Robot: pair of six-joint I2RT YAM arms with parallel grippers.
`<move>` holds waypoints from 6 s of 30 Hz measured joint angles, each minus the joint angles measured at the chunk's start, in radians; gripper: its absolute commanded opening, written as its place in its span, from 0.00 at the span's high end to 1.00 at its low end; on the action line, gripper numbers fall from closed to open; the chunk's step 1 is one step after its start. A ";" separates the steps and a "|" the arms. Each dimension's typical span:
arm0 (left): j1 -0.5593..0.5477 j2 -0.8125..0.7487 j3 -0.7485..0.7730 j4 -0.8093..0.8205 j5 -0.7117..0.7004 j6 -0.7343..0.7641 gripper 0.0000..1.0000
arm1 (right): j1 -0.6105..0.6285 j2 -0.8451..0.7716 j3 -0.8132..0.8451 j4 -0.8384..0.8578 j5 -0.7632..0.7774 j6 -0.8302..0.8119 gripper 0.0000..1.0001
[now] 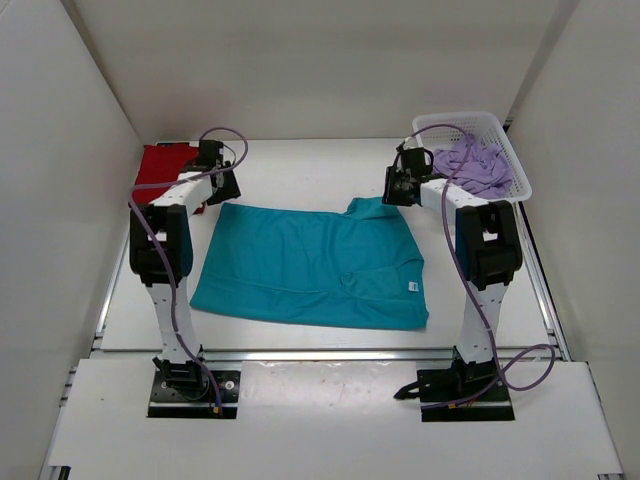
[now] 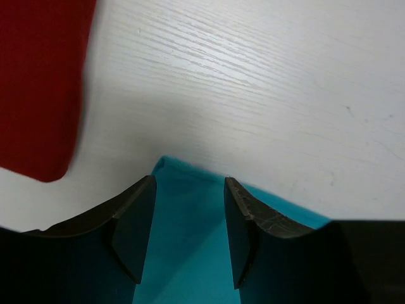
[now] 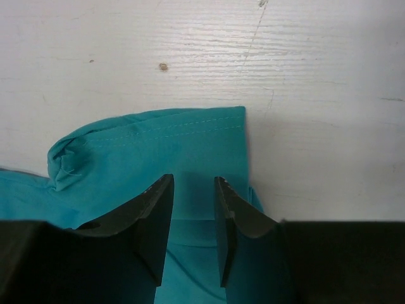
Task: Fold and stack the t-shirts
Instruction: Grap the side of the flattened tshirt furthest away from the robot with both arms, then fold the other side of the tshirt into a rectangle
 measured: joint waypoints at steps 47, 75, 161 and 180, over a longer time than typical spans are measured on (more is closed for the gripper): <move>0.026 0.077 -0.022 0.049 0.015 -0.035 1.00 | -0.018 0.283 0.419 -0.246 0.040 -0.024 0.99; 0.024 -0.069 -0.127 0.066 0.048 -0.046 1.00 | -0.030 0.131 0.224 -0.156 0.004 0.002 0.64; 0.122 -0.600 -0.610 0.100 0.101 -0.076 1.00 | 0.040 -1.096 -0.861 0.024 -0.018 0.129 1.00; 0.211 -0.731 -0.840 0.103 0.230 -0.119 0.55 | 0.191 -1.501 -1.173 -0.154 -0.011 0.307 0.99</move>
